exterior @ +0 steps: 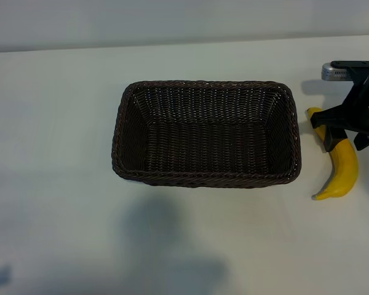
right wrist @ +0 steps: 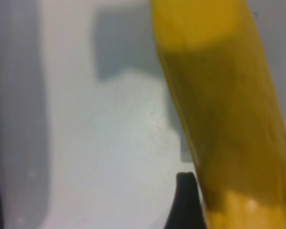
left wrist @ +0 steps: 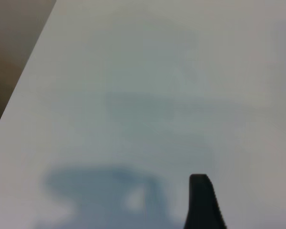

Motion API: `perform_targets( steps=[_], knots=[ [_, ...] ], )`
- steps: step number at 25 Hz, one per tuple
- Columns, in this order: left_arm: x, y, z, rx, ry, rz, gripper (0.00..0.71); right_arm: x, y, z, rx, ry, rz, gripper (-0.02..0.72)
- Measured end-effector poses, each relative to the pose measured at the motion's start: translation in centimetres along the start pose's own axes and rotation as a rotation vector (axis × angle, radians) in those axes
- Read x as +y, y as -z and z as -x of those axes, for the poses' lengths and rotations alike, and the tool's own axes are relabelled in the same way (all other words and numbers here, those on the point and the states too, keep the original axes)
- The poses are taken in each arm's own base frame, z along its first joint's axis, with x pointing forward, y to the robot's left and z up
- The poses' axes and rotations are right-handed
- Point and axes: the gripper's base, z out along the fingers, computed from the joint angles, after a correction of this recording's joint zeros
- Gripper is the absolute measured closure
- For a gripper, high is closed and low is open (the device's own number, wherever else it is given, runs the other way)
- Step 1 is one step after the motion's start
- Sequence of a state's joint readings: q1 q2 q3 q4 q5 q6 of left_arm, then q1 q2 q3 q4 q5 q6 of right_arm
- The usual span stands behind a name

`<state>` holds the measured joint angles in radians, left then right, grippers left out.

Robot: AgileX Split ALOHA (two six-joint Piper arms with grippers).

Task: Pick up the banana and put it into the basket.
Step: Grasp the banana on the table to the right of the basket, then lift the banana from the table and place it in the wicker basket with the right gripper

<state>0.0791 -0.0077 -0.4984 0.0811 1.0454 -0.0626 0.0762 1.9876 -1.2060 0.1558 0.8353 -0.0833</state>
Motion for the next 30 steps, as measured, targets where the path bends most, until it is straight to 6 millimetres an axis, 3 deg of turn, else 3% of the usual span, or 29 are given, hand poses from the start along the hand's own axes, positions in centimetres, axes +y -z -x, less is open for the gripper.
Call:
perform_targets(
  steps=[12, 14, 17, 25, 30],
  knots=[
    [0.0, 0.0, 0.0, 0.0, 0.0, 0.0, 0.227, -0.3, -0.2, 0.2, -0.011, 0.023, -0.033, 0.146],
    [0.0, 0.0, 0.0, 0.0, 0.0, 0.0, 0.227, -0.3, -0.2, 0.2, -0.011, 0.023, -0.033, 0.173],
    [0.0, 0.0, 0.0, 0.0, 0.0, 0.0, 0.227, -0.3, -0.2, 0.1, -0.008, 0.023, -0.032, 0.274],
    [0.0, 0.0, 0.0, 0.0, 0.0, 0.0, 0.227, -0.3, -0.1, -0.2, 0.021, 0.026, -0.032, 0.274],
    [0.0, 0.0, 0.0, 0.0, 0.001, 0.0, 0.227, -0.1, 1.8, -0.6, 0.03, 0.041, -0.031, 0.274]
  ],
)
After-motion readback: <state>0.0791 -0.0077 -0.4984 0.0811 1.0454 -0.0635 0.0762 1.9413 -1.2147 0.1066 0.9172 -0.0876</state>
